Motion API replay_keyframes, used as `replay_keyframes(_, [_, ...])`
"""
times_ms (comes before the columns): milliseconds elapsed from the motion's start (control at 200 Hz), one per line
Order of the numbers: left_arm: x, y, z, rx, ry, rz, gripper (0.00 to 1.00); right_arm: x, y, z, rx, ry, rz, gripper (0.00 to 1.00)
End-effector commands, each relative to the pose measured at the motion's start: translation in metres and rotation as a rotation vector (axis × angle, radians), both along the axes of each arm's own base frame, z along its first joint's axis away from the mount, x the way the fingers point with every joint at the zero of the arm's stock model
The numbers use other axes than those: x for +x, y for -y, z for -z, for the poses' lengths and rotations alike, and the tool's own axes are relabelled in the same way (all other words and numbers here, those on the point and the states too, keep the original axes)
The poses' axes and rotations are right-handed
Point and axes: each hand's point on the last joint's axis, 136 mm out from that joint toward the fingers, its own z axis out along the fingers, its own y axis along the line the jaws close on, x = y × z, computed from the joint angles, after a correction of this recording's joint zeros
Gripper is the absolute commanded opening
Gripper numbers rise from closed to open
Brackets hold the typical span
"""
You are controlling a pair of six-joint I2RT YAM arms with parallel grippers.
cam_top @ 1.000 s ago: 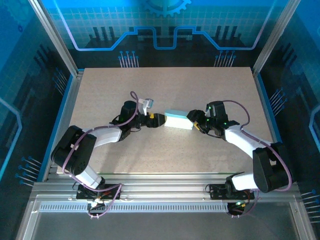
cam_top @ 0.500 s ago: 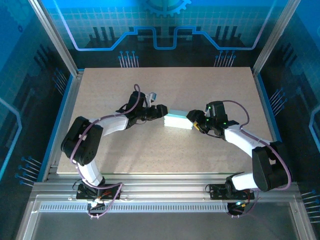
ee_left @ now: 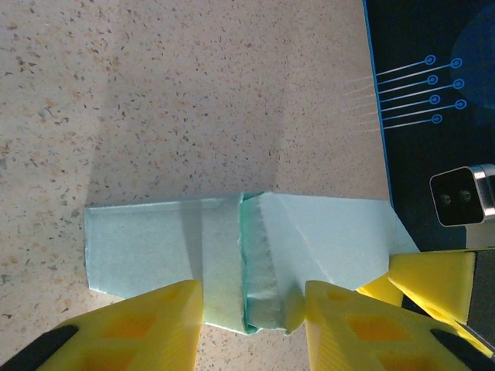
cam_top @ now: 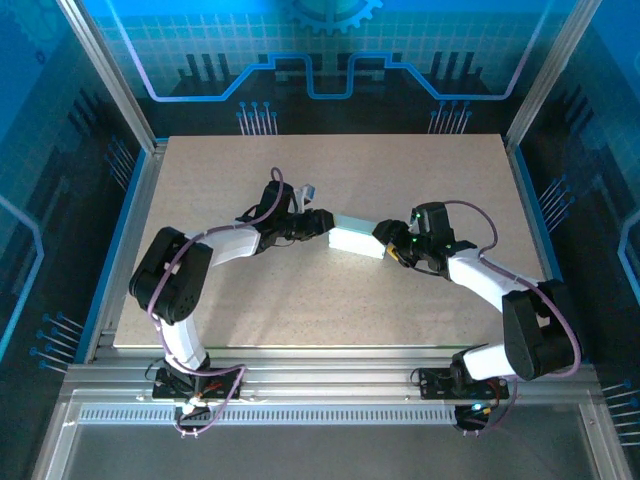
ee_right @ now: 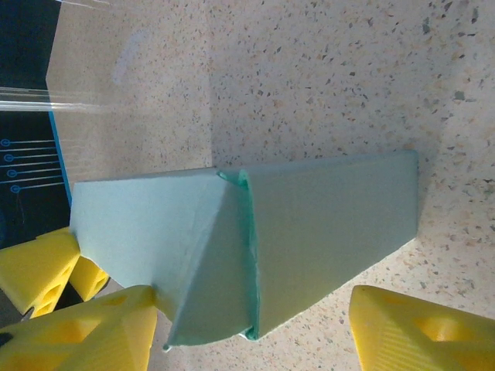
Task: Fold the paper box
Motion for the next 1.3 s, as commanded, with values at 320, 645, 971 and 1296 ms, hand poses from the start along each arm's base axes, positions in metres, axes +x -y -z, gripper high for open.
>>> replay_keyframes(320, [-0.013, -0.021, 0.061, 0.096, -0.163, -0.043, 0.36, 0.014, 0.004, -0.02, -0.044, 0.07, -0.029, 0.82])
replay_keyframes(645, [-0.015, -0.022, 0.065, 0.111, -0.162, -0.034, 0.36, 0.027, 0.011, -0.001, 0.018, 0.032, 0.019, 0.73])
replay_keyframes(971, [-0.015, -0.02, 0.071, 0.104, -0.176, -0.019, 0.32, 0.005, 0.02, 0.051, -0.006, -0.069, 0.04, 0.42])
replay_keyframes(1296, [-0.011, -0.017, 0.058, 0.056, -0.153, -0.01, 0.44, 0.003, 0.024, 0.053, 0.0, -0.059, 0.035, 0.26])
